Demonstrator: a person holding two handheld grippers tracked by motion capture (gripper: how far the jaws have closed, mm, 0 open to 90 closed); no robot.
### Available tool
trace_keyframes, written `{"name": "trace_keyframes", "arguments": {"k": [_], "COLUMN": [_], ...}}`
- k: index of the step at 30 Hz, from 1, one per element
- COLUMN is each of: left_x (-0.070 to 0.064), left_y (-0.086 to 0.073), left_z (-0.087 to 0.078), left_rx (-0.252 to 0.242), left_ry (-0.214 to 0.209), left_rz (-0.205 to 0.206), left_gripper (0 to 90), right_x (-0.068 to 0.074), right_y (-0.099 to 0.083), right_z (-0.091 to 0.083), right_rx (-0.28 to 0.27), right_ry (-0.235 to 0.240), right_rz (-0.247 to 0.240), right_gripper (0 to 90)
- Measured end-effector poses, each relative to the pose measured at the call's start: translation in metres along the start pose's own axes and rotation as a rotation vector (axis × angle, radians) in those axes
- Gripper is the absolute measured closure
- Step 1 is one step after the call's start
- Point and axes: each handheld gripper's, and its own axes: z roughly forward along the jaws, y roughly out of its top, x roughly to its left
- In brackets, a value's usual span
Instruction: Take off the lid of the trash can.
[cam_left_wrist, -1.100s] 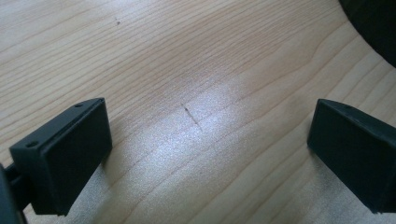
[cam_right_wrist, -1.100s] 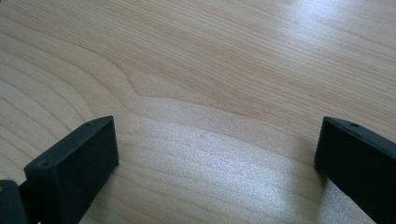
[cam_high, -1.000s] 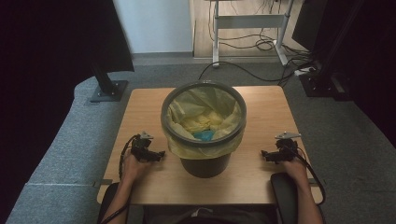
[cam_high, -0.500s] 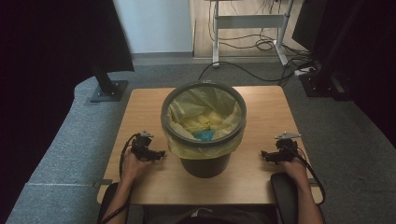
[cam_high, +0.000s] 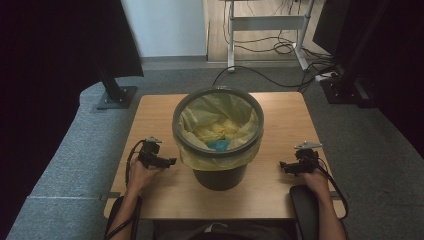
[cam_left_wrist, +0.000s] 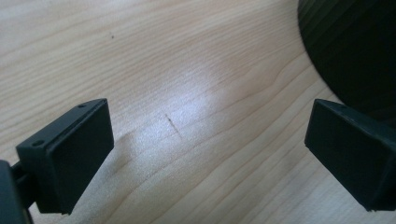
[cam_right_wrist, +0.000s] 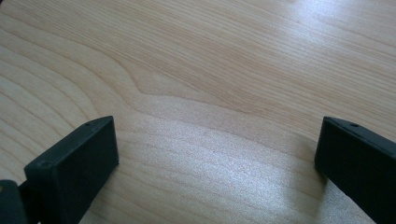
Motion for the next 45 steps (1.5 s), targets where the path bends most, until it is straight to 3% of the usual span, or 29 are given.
{"name": "trace_keyframes", "arguments": {"k": [7, 24, 45], "left_x": [-0.003, -0.005, -0.012], "left_y": [0.011, 0.039, 0.092], "left_z": [-0.015, -0.050, -0.108], "left_rx": [-0.007, -0.034, -0.090], "left_ry": [-0.002, -0.005, -0.015], "left_rz": [0.035, 0.071, 0.112], "left_gripper": [1.4, 4.1, 9.3], "right_x": [0.000, 0.000, 0.000], "right_y": [0.000, 0.000, 0.000], "right_z": [0.000, 0.000, 0.000], "right_rx": [0.000, 0.000, 0.000], "right_ry": [0.000, 0.000, 0.000], "right_rz": [0.000, 0.000, 0.000], "right_gripper": [0.0, 0.0, 0.0]}}
